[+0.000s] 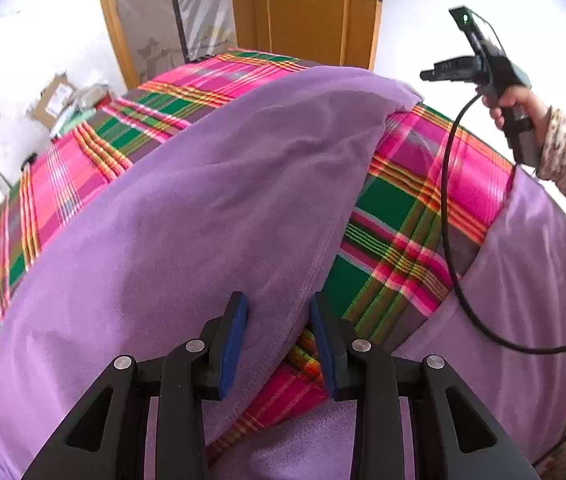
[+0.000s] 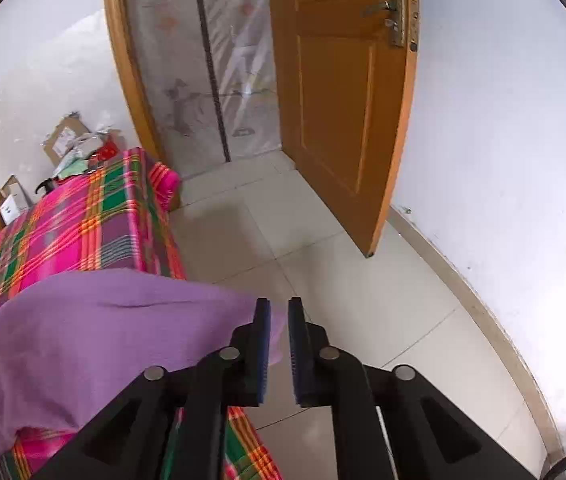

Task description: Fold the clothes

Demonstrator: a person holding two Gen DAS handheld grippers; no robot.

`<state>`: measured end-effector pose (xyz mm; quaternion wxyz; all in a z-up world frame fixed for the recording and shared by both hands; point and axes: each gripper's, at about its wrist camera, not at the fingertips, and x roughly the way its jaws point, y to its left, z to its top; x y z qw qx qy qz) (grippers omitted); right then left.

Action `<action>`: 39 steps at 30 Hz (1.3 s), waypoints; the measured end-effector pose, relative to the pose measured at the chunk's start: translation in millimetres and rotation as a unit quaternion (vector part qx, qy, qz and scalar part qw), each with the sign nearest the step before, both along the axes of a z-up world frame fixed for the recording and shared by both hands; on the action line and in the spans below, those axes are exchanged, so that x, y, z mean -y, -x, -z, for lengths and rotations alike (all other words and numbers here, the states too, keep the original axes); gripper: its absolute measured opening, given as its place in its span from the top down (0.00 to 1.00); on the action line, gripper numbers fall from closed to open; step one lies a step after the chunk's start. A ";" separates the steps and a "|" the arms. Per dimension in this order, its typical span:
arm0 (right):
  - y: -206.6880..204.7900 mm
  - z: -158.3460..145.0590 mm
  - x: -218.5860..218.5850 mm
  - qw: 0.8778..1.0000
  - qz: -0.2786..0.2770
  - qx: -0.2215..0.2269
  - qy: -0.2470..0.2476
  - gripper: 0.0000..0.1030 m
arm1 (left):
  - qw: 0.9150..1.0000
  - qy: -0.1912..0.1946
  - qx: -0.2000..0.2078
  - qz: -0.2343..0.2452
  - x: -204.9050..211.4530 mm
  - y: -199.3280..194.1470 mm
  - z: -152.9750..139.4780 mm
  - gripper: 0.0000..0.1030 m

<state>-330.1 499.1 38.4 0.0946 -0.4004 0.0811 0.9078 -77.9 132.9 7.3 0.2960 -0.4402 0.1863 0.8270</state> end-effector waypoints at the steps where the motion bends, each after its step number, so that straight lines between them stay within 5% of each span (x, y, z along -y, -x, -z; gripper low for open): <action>1: -3.7 -3.4 1.7 1.000 -0.002 -0.005 0.005 0.83 | 1.000 0.003 -0.003 0.000 -0.7 -0.9 -0.4 0.67; 7: -28.9 -15.5 24.6 0.992 -0.085 -0.020 0.091 0.83 | 1.000 -0.012 0.011 -0.014 3.3 3.7 -1.5 0.67; 14: -46.2 -2.6 48.2 0.961 -0.157 0.012 0.227 0.75 | 1.000 -0.013 0.010 -0.019 4.9 2.0 -2.3 0.72; 18: -41.6 14.0 55.9 0.941 -0.166 0.043 0.291 0.70 | 1.000 -0.008 0.004 -0.019 7.6 -2.0 -4.6 0.93; 28: -34.7 39.2 58.5 0.916 -0.111 0.032 0.383 0.60 | 0.999 -0.036 0.001 -0.013 22.3 -12.8 -14.2 0.97; 32: -26.5 37.4 62.1 0.926 -0.087 0.028 0.367 0.74 | 0.999 -0.044 0.009 -0.016 25.9 -12.5 -12.1 0.97; 34: -25.8 33.7 63.6 0.937 -0.068 0.023 0.342 0.96 | 0.999 -0.045 0.010 -0.018 25.3 -13.2 -11.1 0.97; 39: -40.2 6.8 51.5 0.960 -0.050 -0.030 0.275 1.00 | 0.998 -0.052 0.011 -0.020 27.1 -13.7 -11.7 0.97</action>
